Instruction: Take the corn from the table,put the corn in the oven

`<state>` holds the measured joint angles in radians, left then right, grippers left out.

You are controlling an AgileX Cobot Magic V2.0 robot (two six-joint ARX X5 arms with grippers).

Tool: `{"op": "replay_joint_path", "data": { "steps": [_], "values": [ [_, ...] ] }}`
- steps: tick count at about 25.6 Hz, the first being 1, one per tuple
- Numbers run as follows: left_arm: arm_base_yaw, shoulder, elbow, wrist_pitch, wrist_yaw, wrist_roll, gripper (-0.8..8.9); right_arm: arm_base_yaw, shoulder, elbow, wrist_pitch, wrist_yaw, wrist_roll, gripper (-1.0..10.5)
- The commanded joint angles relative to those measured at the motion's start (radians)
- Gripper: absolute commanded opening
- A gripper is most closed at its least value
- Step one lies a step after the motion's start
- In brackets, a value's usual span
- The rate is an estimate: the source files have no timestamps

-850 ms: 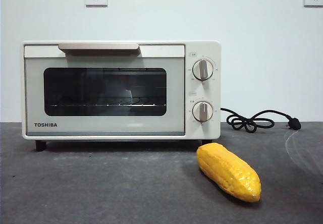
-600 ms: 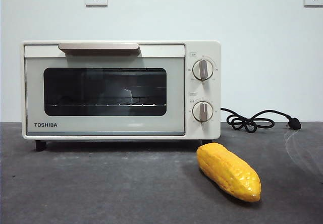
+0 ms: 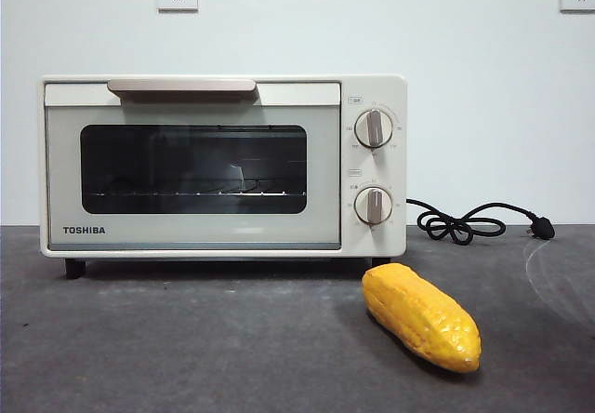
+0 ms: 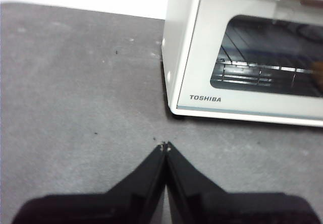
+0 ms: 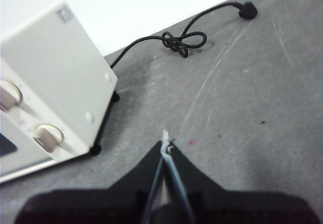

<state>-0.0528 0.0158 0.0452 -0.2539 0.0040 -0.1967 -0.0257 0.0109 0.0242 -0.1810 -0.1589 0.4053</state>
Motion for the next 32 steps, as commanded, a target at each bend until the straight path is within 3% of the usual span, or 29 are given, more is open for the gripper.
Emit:
{"op": "replay_joint_path", "data": {
  "steps": [1,4,10,15,23,32],
  "values": [
    [0.000,0.000,-0.008,0.009,0.004,-0.095,-0.04,0.001,-0.001,-0.006,0.000,-0.010,0.067,0.0],
    [0.000,0.000,-0.008,0.011,0.051,-0.114,-0.04,0.001,-0.001,-0.006,0.000,-0.030,0.067,0.0],
    [0.000,0.000,0.031,0.039,0.185,-0.141,-0.04,0.001,-0.001,0.018,-0.003,-0.161,0.071,0.0],
    [0.000,0.002,0.107,0.068,0.208,-0.218,-0.04,0.001,-0.001,0.094,-0.010,-0.194,0.075,0.0],
    [0.000,0.056,0.297,0.068,0.212,-0.219,-0.04,0.001,0.009,0.295,-0.033,-0.196,0.074,0.0],
    [0.000,0.230,0.543,0.067,0.309,-0.218,-0.04,0.001,0.166,0.552,-0.032,-0.333,0.072,0.0]
  ]
}}
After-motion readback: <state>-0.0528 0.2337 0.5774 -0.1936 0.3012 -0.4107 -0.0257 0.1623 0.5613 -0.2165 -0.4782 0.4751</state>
